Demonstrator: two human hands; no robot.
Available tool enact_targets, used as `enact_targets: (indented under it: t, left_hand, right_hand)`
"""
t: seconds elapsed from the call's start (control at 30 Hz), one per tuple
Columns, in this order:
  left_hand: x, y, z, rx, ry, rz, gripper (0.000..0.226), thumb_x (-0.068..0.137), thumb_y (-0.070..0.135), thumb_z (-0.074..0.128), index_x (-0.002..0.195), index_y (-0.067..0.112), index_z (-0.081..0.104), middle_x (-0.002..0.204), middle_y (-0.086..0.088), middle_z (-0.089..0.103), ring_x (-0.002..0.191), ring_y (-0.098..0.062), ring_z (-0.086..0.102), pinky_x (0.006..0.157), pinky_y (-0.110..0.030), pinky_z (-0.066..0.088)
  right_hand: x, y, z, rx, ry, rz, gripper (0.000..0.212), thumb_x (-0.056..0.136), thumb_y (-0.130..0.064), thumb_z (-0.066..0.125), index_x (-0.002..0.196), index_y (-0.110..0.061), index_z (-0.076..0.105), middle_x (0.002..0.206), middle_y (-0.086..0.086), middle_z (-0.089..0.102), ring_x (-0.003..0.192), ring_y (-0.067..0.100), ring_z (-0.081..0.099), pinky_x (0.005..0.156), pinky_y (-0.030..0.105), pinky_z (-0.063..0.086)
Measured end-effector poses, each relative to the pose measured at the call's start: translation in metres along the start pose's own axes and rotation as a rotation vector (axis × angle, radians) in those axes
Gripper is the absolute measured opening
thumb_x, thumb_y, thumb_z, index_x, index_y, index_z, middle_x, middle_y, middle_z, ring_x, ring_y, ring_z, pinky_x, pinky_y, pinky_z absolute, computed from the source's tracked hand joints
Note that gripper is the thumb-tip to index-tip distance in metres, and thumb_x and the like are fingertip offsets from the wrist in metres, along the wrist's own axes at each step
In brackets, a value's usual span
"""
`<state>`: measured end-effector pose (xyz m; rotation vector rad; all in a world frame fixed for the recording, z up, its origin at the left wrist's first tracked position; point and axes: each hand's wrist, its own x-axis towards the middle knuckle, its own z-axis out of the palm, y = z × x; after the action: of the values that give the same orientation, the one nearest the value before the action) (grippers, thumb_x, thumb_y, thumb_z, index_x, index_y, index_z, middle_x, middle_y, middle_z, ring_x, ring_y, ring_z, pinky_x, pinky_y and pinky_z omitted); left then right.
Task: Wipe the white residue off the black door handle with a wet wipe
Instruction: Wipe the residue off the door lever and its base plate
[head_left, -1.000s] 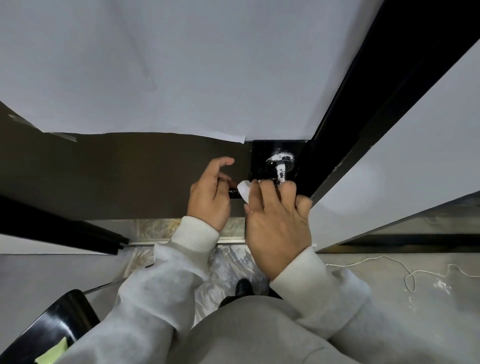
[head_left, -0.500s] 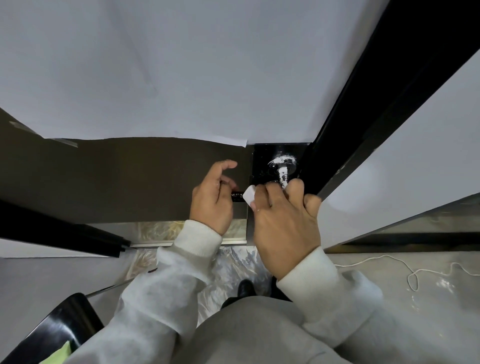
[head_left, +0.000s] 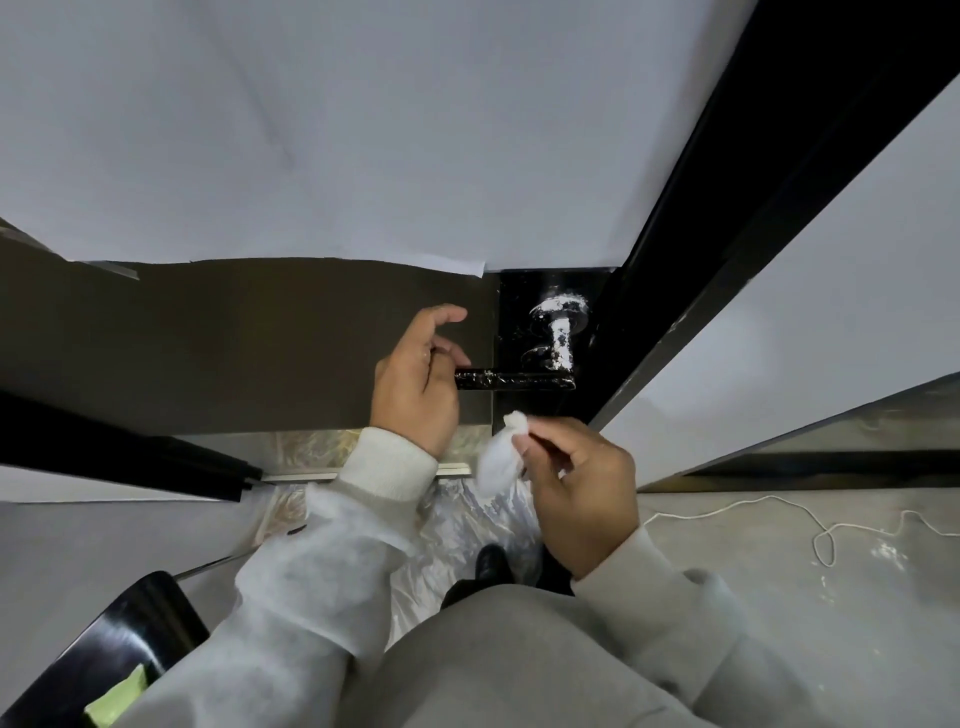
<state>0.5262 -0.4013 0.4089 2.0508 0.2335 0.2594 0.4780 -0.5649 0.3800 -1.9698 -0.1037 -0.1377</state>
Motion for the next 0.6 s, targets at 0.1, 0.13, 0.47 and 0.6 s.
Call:
enact_targets:
  t: [0.1,0.13,0.47,0.6]
  left_hand:
    - [0.0,-0.001,0.001,0.012,0.016,0.007,0.045,0.094,-0.003,0.04,0.12,0.027,0.062,0.078,0.005,0.066,0.062,-0.019,0.057,0.057,-0.032,0.05]
    - [0.0,-0.001,0.0,0.018,0.018,0.008,0.044,0.094,-0.003,0.041,0.119,0.027,0.062,0.078,0.005,0.066,0.061,-0.016,0.057,0.058,-0.029,0.049]
    - [0.0,0.01,-0.004,0.096,0.006,0.026,0.048,0.09,-0.004,0.039,0.124,0.022,0.059,0.081,0.0,0.059,0.077,-0.008,0.057,0.072,-0.01,0.04]
    - [-0.001,0.009,-0.003,0.054,-0.024,-0.026,0.05,0.091,0.0,0.038,0.129,0.027,0.054,0.088,0.0,0.057,0.084,-0.014,0.057,0.076,-0.018,0.041]
  right_hand:
    - [0.009,-0.007,0.013,0.821,0.049,0.641,0.017,0.095,0.003,0.059,0.092,-0.006,0.073,0.077,0.007,0.073,0.073,0.02,0.07,0.07,0.034,0.06]
    - [0.013,-0.01,0.017,1.003,0.033,0.759,0.019,0.096,0.003,0.056,0.088,-0.006,0.071,0.074,0.006,0.072,0.071,0.018,0.069,0.068,0.032,0.06]
    - [0.047,-0.026,0.042,1.54,-0.294,0.727,0.036,0.078,0.011,0.049,0.089,-0.008,0.078,0.095,0.016,0.075,0.087,0.024,0.075,0.073,0.037,0.062]
    - [0.056,-0.022,0.045,1.4,-0.437,0.621,0.038,0.076,0.015,0.05,0.089,-0.01,0.076,0.092,0.011,0.074,0.087,0.021,0.072,0.076,0.033,0.06]
